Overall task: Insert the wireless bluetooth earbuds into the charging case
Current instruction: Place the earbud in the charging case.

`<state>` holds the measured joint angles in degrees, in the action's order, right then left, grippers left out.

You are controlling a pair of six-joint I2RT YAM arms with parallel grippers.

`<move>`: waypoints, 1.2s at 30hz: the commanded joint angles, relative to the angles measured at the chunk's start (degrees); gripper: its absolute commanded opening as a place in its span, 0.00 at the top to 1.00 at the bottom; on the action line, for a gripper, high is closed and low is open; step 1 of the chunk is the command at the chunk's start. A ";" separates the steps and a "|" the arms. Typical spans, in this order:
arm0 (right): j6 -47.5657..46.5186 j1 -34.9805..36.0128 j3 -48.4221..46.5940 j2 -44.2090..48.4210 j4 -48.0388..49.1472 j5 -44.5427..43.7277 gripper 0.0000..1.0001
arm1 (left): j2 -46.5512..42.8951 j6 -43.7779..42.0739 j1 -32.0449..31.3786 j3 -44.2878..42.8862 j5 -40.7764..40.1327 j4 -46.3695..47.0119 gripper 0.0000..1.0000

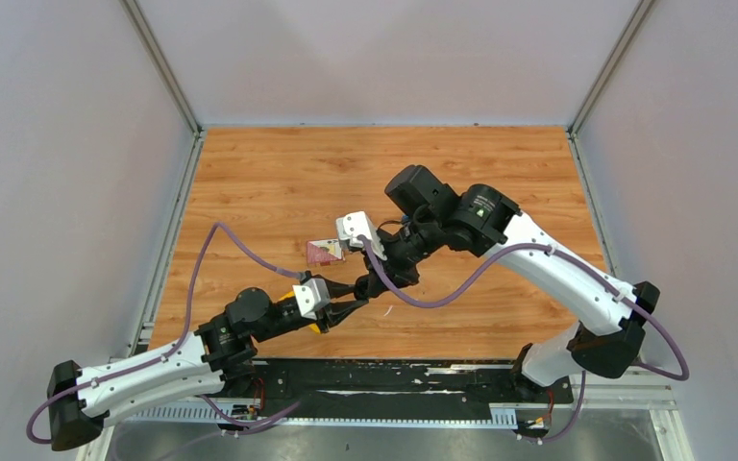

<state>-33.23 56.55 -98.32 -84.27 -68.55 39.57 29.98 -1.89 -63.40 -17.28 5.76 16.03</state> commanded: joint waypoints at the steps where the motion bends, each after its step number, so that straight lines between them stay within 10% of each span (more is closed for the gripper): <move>1: 2.74 0.29 -1.97 -1.60 2.51 -3.15 1.00 | -0.39 -1.32 -0.31 -2.34 2.23 0.73 1.00; 36: -4.12 2.13 0.72 -4.37 -0.62 -5.98 1.00 | -0.98 -0.55 -0.26 -2.15 3.37 1.55 1.00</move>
<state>-35.92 58.11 -98.24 -89.08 -68.77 33.78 29.34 -1.87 -63.40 -17.30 9.08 15.27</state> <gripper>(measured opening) 0.034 0.363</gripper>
